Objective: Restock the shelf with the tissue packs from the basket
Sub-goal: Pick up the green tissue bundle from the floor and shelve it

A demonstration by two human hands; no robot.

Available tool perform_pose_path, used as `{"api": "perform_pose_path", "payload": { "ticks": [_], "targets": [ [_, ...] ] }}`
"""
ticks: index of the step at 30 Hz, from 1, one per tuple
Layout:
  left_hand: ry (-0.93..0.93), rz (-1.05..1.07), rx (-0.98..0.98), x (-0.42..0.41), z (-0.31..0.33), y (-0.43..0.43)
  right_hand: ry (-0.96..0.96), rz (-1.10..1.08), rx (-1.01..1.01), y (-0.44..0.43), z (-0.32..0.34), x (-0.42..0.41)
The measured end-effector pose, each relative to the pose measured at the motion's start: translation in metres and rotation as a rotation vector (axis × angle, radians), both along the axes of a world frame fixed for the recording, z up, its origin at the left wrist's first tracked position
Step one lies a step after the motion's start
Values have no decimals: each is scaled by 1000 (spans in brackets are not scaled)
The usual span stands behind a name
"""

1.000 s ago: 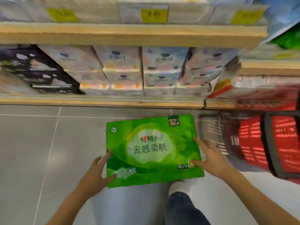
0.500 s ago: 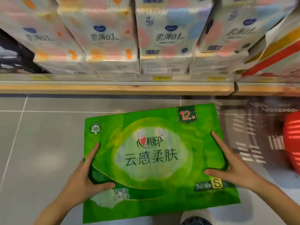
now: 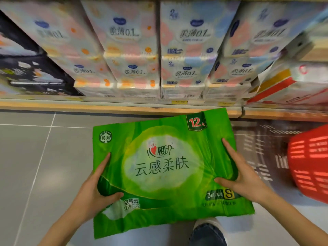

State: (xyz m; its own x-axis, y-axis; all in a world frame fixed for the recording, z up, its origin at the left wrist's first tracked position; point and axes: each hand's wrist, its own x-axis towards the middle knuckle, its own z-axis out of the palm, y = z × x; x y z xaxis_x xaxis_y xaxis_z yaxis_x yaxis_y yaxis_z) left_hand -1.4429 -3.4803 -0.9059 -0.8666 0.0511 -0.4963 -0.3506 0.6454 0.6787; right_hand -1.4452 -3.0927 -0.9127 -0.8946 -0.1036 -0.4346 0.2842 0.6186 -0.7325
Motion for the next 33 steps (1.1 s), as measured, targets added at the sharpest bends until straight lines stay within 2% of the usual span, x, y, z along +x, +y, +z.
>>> {"api": "perform_pose_path", "payload": {
  "ticks": [6,16,20,25,33],
  "targets": [
    [31,-11,-28,-6,140,-14,47,-33,-40,-15,124,3],
    [196,-143,-24,-1,440,-16,147,-100,-11,-14,418,44],
    [325,-204,-10,-3,550,-10,285,-128,0,-10,528,59],
    [595,-301,34,-6,674,-1,523,-212,42,-3,656,87],
    [981,-481,107,-6,849,66,867,-395,138,42,831,158]
  ]
}}
